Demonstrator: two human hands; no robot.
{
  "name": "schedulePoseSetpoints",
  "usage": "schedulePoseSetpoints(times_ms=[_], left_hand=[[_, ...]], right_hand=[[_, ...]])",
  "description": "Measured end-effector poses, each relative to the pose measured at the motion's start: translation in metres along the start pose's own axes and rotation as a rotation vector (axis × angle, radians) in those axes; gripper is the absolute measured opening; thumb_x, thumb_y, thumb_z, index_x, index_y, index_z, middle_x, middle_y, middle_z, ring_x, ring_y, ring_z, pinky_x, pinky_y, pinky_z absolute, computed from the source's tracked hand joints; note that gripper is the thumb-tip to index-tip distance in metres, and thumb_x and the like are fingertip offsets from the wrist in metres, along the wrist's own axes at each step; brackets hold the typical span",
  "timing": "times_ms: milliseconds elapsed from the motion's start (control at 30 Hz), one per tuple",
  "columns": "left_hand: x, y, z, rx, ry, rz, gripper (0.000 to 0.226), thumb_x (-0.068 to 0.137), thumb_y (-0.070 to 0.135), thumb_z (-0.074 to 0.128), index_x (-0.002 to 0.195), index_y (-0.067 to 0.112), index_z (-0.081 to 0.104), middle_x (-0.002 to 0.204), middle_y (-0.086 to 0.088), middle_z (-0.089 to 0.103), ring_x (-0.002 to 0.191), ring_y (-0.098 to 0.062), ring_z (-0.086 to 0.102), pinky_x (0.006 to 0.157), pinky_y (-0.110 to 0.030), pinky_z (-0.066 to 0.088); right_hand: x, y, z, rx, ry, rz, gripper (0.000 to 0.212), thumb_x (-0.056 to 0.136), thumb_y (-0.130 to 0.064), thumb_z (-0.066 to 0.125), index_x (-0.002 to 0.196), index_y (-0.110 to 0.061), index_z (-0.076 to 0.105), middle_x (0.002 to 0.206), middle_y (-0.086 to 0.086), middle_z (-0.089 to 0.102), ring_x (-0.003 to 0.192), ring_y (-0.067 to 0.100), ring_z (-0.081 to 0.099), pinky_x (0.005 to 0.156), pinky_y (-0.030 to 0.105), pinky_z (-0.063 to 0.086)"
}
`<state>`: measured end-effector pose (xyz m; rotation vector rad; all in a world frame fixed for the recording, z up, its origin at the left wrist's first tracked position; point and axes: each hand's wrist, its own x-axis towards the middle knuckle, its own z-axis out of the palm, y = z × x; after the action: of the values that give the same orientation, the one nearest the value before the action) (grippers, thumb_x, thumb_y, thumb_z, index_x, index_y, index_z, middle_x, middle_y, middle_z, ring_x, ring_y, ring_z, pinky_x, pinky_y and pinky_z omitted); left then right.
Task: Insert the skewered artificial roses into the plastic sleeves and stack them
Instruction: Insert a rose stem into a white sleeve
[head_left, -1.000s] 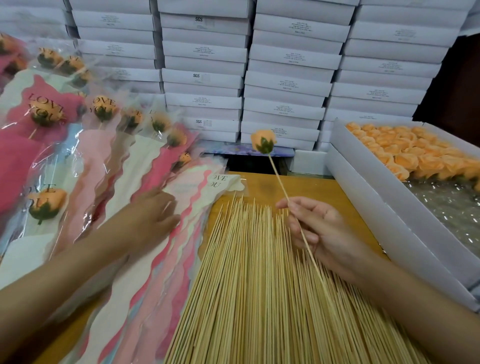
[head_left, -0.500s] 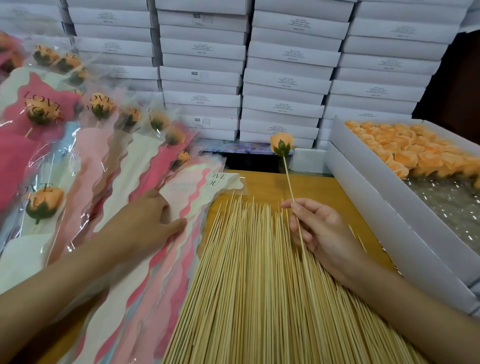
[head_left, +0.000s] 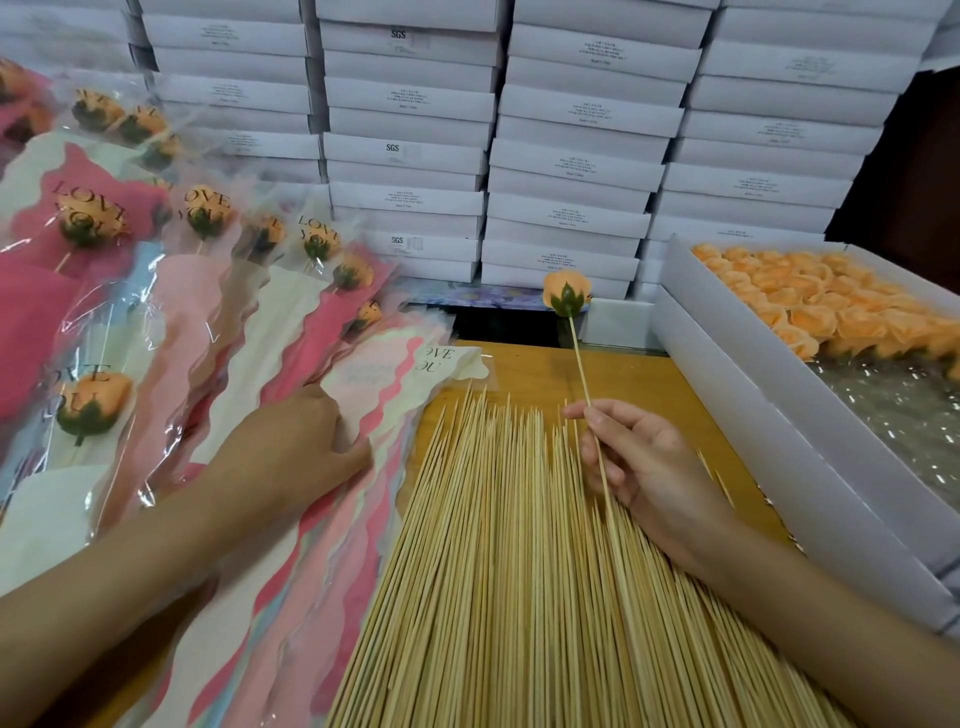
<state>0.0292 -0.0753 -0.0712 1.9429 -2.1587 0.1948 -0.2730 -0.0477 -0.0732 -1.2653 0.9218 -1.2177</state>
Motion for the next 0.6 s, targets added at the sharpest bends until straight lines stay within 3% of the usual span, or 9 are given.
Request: schedulePoseSetpoints(times_ms=[233, 300, 333, 400, 500, 600], left_hand=[[0.002, -0.002, 0.001, 0.035, 0.046, 0.04, 0.027, 0.093, 0.026, 0.047, 0.071, 0.01, 0.049, 0.089, -0.004, 0.051, 0.069, -0.025, 0.056, 0.065, -0.037, 0.046], [0.003, -0.006, 0.001, 0.006, 0.081, 0.055, 0.014, 0.091, 0.017, 0.048, 0.084, 0.008, 0.056, 0.094, -0.008, 0.058, 0.078, -0.03, 0.059, 0.068, -0.04, 0.048], [0.003, -0.009, 0.001, -0.033, 0.111, 0.069, 0.016, 0.092, 0.015, 0.049, 0.102, 0.008, 0.059, 0.1, -0.01, 0.063, 0.084, -0.033, 0.062, 0.071, -0.042, 0.049], [0.004, -0.013, 0.002, -0.092, 0.143, 0.108, 0.048, 0.095, 0.014, 0.049, 0.141, 0.02, 0.039, 0.115, -0.009, 0.066, 0.087, -0.034, 0.064, 0.071, -0.043, 0.051], [0.001, -0.017, -0.001, -0.076, 0.176, 0.17, 0.083, 0.094, 0.004, 0.046, 0.151, 0.047, 0.005, 0.131, -0.005, 0.062, 0.076, -0.03, 0.062, 0.058, -0.035, 0.047], [-0.001, -0.014, -0.009, -0.038, 0.219, 0.216, 0.089, 0.085, -0.006, 0.054, 0.15, 0.044, 0.02, 0.136, -0.003, 0.058, 0.073, -0.029, 0.064, 0.047, -0.026, 0.028]], right_hand=[[0.0, 0.001, -0.001, 0.004, -0.007, 0.001, 0.035, 0.082, -0.031, 0.058, 0.107, -0.008, 0.067, 0.063, -0.003, 0.057, 0.046, 0.003, 0.042, 0.05, 0.02, 0.04], [0.001, 0.002, -0.002, 0.004, -0.009, 0.001, 0.035, 0.082, -0.032, 0.058, 0.107, -0.009, 0.067, 0.063, -0.003, 0.057, 0.047, 0.003, 0.042, 0.051, 0.02, 0.04], [0.001, 0.002, -0.002, 0.006, -0.01, 0.0, 0.034, 0.082, -0.032, 0.058, 0.106, -0.009, 0.067, 0.063, -0.003, 0.057, 0.047, 0.003, 0.042, 0.051, 0.02, 0.04], [0.001, 0.002, -0.002, 0.011, -0.008, 0.0, 0.034, 0.082, -0.032, 0.058, 0.106, -0.01, 0.068, 0.063, -0.003, 0.057, 0.046, 0.003, 0.042, 0.05, 0.02, 0.041], [0.001, 0.003, -0.003, 0.011, -0.003, -0.006, 0.031, 0.084, -0.03, 0.057, 0.105, -0.01, 0.068, 0.063, -0.003, 0.056, 0.046, 0.003, 0.042, 0.05, 0.02, 0.042], [0.001, 0.004, -0.004, 0.008, 0.007, -0.015, 0.025, 0.09, -0.026, 0.055, 0.104, -0.011, 0.069, 0.063, -0.002, 0.057, 0.046, 0.003, 0.042, 0.05, 0.021, 0.042]])
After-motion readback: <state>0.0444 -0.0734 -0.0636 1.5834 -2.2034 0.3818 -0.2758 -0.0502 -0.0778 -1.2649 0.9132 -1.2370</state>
